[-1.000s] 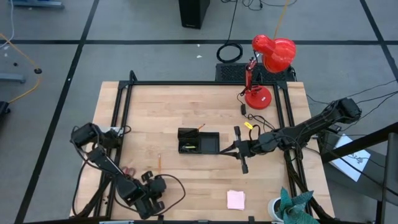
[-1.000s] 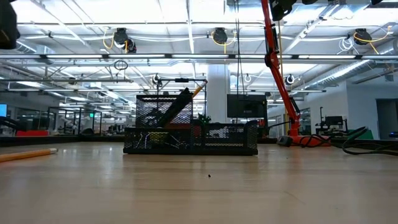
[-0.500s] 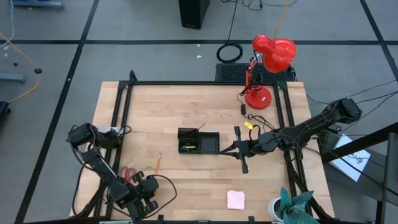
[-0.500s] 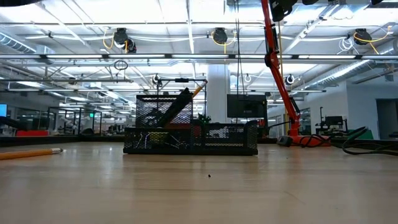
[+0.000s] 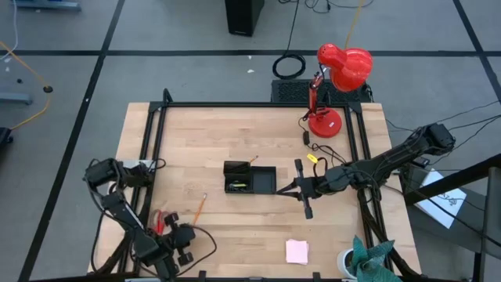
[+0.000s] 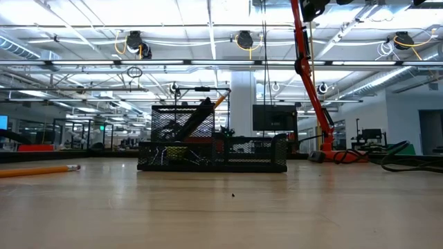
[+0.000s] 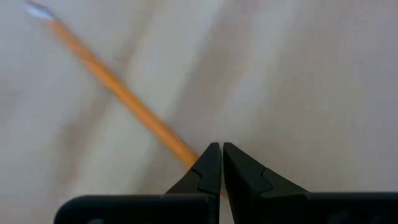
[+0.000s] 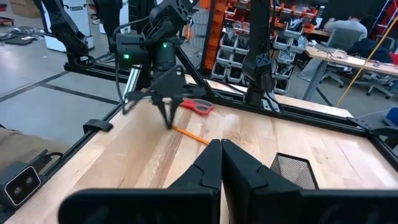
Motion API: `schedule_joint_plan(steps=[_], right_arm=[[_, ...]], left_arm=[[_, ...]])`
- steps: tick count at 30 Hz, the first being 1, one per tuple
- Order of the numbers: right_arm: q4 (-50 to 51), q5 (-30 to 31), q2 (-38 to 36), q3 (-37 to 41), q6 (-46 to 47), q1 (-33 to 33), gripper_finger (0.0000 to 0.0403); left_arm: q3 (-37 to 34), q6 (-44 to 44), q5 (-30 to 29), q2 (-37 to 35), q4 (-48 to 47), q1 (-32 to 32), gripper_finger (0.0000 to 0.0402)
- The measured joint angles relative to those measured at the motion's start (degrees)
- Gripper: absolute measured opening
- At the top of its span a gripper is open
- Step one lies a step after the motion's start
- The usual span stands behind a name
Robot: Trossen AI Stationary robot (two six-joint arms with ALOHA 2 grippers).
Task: Pick and place office supplies into organizer
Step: Put the pencil into the mesh desk organizer
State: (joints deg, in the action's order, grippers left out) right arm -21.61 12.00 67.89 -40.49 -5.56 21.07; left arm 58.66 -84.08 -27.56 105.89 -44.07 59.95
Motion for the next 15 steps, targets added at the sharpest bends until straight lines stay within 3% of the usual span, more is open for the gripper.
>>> schedule_joint_plan(steps=[6, 12, 15], right_arm=[[-0.7, 0.1, -2.6, 0.5, -1.6, 0.4, 0.0000], [-13.0, 0.0, -10.0, 9.6, -3.3, 1.2, 0.0000], [-14.4, 0.9, -15.7, 13.5, -2.8, 1.2, 0.0000]], left_arm=[[1.8, 3.8, -8.0, -0.5, 1.0, -0.1, 0.0026], [2.7, 6.9, -13.7, -0.5, 2.0, -0.5, 0.0008], [2.7, 6.8, -14.1, -0.5, 1.9, -1.2, 0.0007]])
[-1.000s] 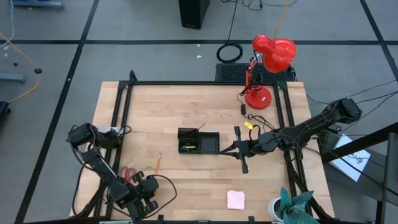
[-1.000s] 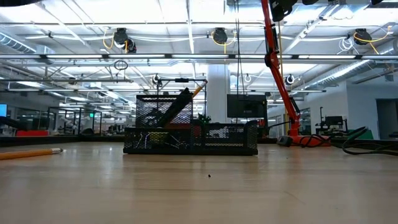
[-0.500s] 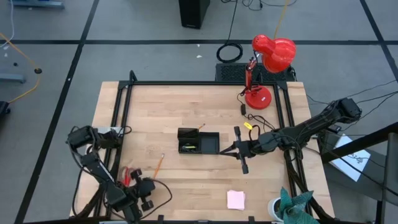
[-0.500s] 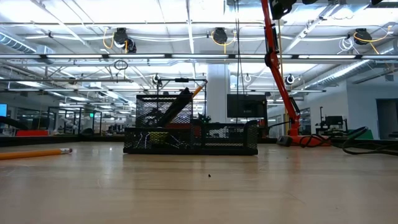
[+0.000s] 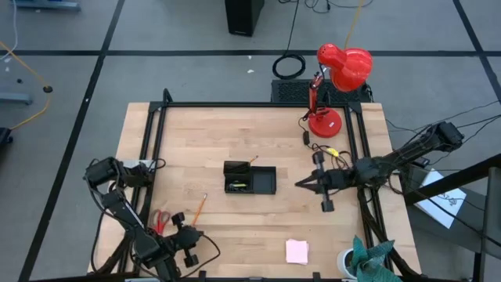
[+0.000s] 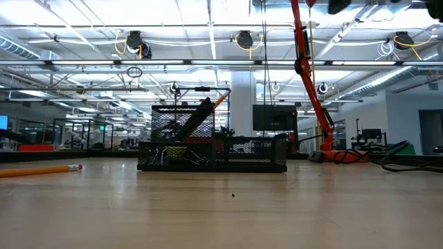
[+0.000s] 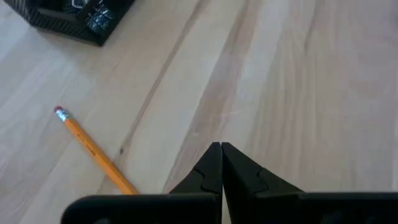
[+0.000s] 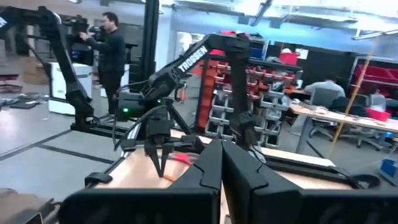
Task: Pick and place office supplies into organizer
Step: Put the pencil into the mesh desk organizer
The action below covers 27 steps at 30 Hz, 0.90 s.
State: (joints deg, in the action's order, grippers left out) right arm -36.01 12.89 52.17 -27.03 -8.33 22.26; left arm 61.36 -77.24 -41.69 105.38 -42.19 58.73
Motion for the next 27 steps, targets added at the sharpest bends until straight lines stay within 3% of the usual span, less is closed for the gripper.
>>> schedule_joint_plan(steps=[6, 10, 14, 22, 27], right_arm=[[1.2, 2.3, -8.8, 4.9, 0.0, 0.0, 0.0000], [0.3, 2.1, -13.3, 7.7, 0.1, 0.0, 0.0000], [0.2, 2.1, -16.5, 9.6, 0.1, 0.0, 0.0000], [1.5, 2.1, -19.6, 10.5, -3.0, 0.0, 0.0000], [5.1, 2.1, -20.7, 10.5, -4.3, 0.0, 0.0000]], left_arm=[[0.0, -3.7, 1.1, 0.0, -0.6, -4.7, 0.0013], [0.0, -4.5, 6.4, -0.1, -0.9, -10.2, 0.0003], [0.0, -0.7, 10.2, -0.1, -1.0, -15.2, 0.0013], [0.2, 9.2, 9.5, -3.9, -2.1, -22.7, 0.0005], [0.3, -0.1, 11.2, -9.4, -10.7, -22.9, 0.0003]])
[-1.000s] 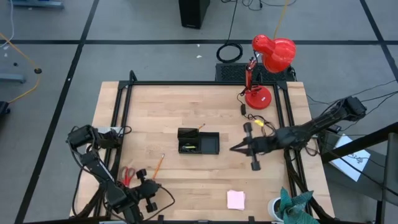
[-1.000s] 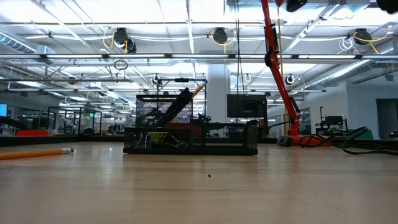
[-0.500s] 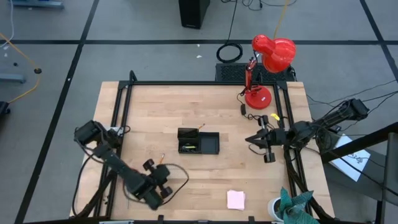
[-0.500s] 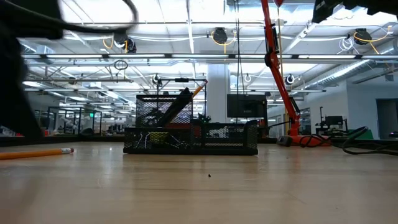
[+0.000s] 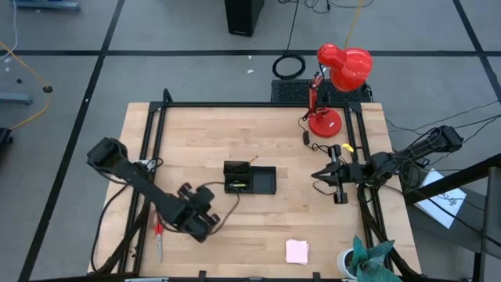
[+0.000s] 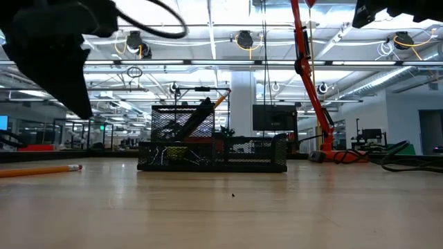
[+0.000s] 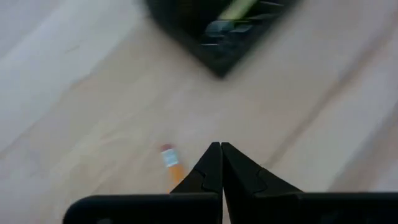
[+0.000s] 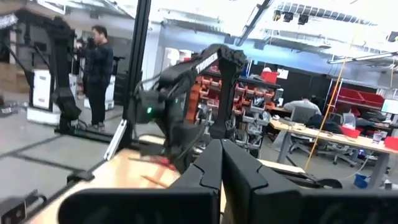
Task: Pick and place office supplies into organizer
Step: Put the pencil into the mesh desk organizer
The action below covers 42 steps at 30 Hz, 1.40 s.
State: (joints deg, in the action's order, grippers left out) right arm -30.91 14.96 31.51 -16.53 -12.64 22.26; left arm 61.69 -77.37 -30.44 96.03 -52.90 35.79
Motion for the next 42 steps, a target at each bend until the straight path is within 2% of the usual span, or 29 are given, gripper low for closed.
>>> schedule_joint_plan(steps=[5, 9, 12, 15, 23, 28, 38, 42], right_arm=[[0.4, 0.0, -0.9, 0.0, -1.6, 0.0, 0.0000], [0.3, 0.0, -1.2, 0.0, -1.2, 0.0, 0.0000], [-0.6, 0.0, -1.2, 0.0, 0.0, 0.0, 0.0000], [-1.0, 0.0, -1.2, 0.0, 1.1, 0.0, 0.0000], [-1.0, 0.0, -1.2, 0.0, 1.7, 0.0, 0.0000], [-0.4, 0.0, -1.2, 0.0, 3.0, 0.0, 0.0000], [0.3, 0.0, -1.2, 0.0, 3.4, 0.0, 0.0000], [0.3, 0.0, -1.2, 0.0, 3.3, 0.0, 0.0000]], left_arm=[[0.0, -10.3, 1.5, -2.8, -8.4, 0.7, 0.0006], [0.0, -10.9, 4.3, -2.4, -8.2, 0.7, 0.0007], [-0.1, -10.9, 5.0, -0.9, -7.7, 0.6, 0.0025], [-0.1, -10.2, 5.2, 0.5, -6.8, 0.6, 0.0059], [-0.1, -8.9, 6.7, 4.6, -6.8, -0.4, 0.0188], [-0.2, -8.9, 9.1, 5.4, -6.6, -2.9, 0.0237], [-0.9, -8.5, 13.3, 6.1, -4.2, -7.3, 0.0251], [-3.3, -8.1, 14.5, 6.0, 0.0, -8.3, 0.0251]])
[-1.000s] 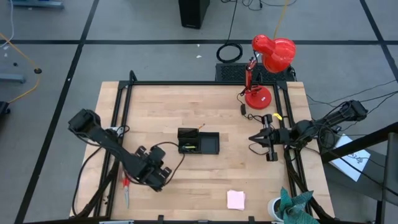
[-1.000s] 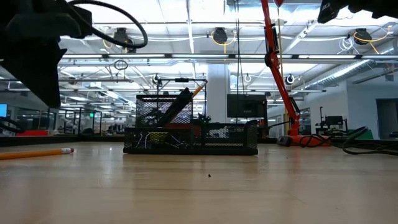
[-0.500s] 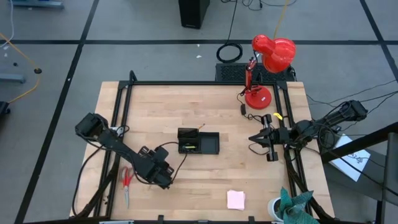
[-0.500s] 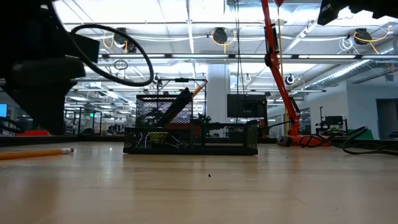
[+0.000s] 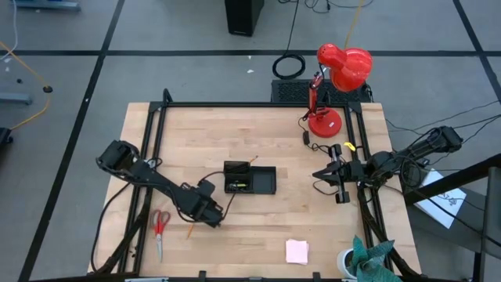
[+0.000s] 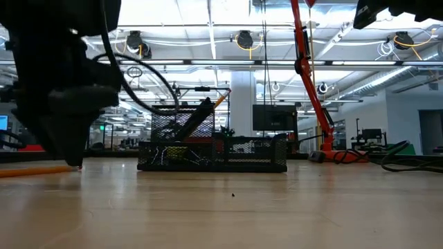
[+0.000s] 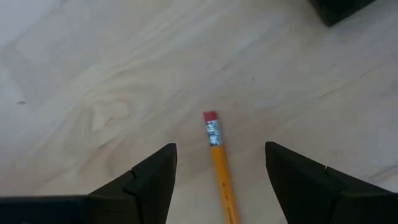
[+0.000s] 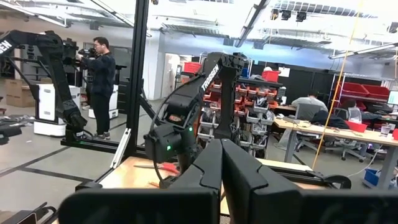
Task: Pick and place office supplies into organizer
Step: Put the pencil into the mesh desk organizer
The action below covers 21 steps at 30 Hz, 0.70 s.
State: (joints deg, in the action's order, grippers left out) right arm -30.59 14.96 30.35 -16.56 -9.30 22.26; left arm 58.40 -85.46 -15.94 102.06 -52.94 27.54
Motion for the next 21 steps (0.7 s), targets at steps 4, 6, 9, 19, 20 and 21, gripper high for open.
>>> schedule_joint_plan(steps=[4, 6, 9, 19, 20, 21], right_arm=[[0.0, 0.0, 0.0, 0.0, 0.0, 0.0, 0.0000], [0.0, 0.0, 0.0, 0.0, -0.1, 0.0, 0.0000], [0.0, 0.0, 0.0, 0.0, -0.1, 0.0, 0.0000], [0.0, 0.0, 0.0, 0.0, -0.2, 0.0, 0.0000], [0.0, 0.0, 0.0, 0.0, -0.2, 0.0, 0.0000], [0.0, 0.0, 0.0, 0.0, -0.1, 0.0, 0.0000]], left_arm=[[-3.8, 1.7, 0.5, -0.4, 5.8, -0.4, 0.0251], [-5.9, 1.9, 1.0, -0.6, 8.8, -0.5, 0.0250], [-8.0, 2.4, 1.1, -0.9, 11.7, -0.5, 0.0250], [-9.0, 10.3, 1.9, -0.9, 14.1, -0.4, 0.0247], [-9.0, 10.5, 2.2, -0.9, 14.3, -0.6, 0.0242], [-9.0, 10.5, 2.4, -0.9, 14.4, -0.7, 0.0234]])
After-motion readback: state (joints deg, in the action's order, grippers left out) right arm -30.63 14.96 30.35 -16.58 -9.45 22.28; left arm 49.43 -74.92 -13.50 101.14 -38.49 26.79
